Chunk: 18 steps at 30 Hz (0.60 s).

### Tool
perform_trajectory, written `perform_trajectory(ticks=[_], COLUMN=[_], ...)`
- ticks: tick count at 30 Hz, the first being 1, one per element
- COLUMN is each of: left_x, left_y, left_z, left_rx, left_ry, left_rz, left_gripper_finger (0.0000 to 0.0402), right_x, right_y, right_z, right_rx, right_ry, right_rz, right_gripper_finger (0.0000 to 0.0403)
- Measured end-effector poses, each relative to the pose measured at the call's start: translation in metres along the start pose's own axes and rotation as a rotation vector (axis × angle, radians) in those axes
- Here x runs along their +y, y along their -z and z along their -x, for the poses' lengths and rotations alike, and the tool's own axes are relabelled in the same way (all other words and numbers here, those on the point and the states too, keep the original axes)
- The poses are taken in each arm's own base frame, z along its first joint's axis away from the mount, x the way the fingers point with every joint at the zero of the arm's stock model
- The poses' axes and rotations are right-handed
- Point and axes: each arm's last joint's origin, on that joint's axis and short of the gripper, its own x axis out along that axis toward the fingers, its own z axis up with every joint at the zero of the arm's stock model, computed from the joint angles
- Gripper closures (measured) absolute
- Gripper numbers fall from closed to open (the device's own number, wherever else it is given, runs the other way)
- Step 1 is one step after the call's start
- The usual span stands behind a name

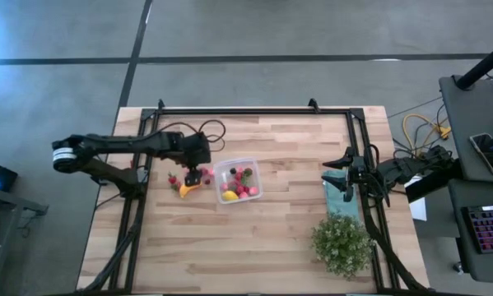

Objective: Pick and placing Produce into tupperware
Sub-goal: Put the peach into the transparent bin

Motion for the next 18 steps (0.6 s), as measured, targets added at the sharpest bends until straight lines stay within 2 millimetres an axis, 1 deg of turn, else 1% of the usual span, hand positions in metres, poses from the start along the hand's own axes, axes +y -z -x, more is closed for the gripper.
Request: perform_trajectory(ticks=[5, 7, 14, 18], left_x=[-0.004, -0.004, -0.007, -0.008], left_y=[0.018, 0.021, 0.032, 0.037], left_z=[-0.021, -0.028, -0.044, -0.05], left_rx=[-0.041, -0.07, -0.144, -0.165], left_ry=[-0.008, -0.014, -0.037, -0.045], left_rz=[-0.009, -0.026, -0.099, -0.107], left_gripper_finger=[0.0142, 0.0142, 0.0142, 0.0142], right_x=[0.0, 0.0, 0.0, 0.0], right_y=[0.0, 0.0, 0.0, 0.0], right_z=[0.0, 0.0, 0.0, 0.0], right_rx=[0.0, 0.0, 0.0, 0.001], right_ry=[0.0, 0.0, 0.0, 0.0], right_rz=[0.0, 0.0, 0.0, 0.0], right_gripper_finger=[0.017, 0.017, 0.017, 0.017])
